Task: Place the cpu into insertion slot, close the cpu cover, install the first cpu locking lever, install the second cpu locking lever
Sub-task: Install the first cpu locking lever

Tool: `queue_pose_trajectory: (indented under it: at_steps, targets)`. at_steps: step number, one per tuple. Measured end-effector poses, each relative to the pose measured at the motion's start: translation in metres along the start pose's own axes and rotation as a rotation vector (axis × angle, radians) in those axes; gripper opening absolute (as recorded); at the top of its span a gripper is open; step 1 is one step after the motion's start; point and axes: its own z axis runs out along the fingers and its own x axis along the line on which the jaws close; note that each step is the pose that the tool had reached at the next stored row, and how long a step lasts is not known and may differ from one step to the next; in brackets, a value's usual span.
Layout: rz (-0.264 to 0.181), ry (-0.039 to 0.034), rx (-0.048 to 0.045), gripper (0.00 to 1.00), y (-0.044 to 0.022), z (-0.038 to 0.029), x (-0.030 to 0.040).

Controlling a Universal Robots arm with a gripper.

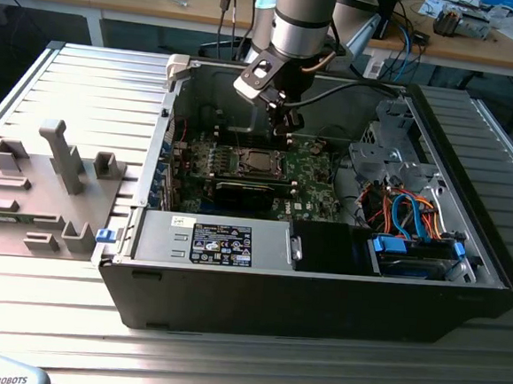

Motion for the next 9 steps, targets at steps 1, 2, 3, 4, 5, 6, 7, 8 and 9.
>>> queue_pose_trajectory:
  at_steps: [1, 2, 3, 4, 5, 6, 7, 8, 9]
  targets:
    - [-0.002, 0.0000, 0.0001, 0.11, 0.0000, 0.0000, 0.0000]
    - [-0.008, -0.0001, 0.0002, 0.11, 0.0000, 0.0000, 0.0000]
    - [-0.012, -0.0001, 0.0003, 0.11, 0.0000, 0.0000, 0.0000]
    - [-0.016, -0.0001, 0.0005, 0.11, 0.0000, 0.0000, 0.0000]
    - [-0.018, -0.0002, 0.0006, 0.11, 0.0000, 0.0000, 0.0000]
    - [-0.021, -0.0002, 0.0007, 0.11, 0.0000, 0.0000, 0.0000]
    - [-0.025, -0.0002, 0.0007, 0.11, 0.0000, 0.0000, 0.0000]
    - [-0.029, -0.0002, 0.0008, 0.11, 0.0000, 0.0000, 0.0000]
    - [-0.031, -0.0002, 0.0009, 0.11, 0.0000, 0.0000, 0.0000]
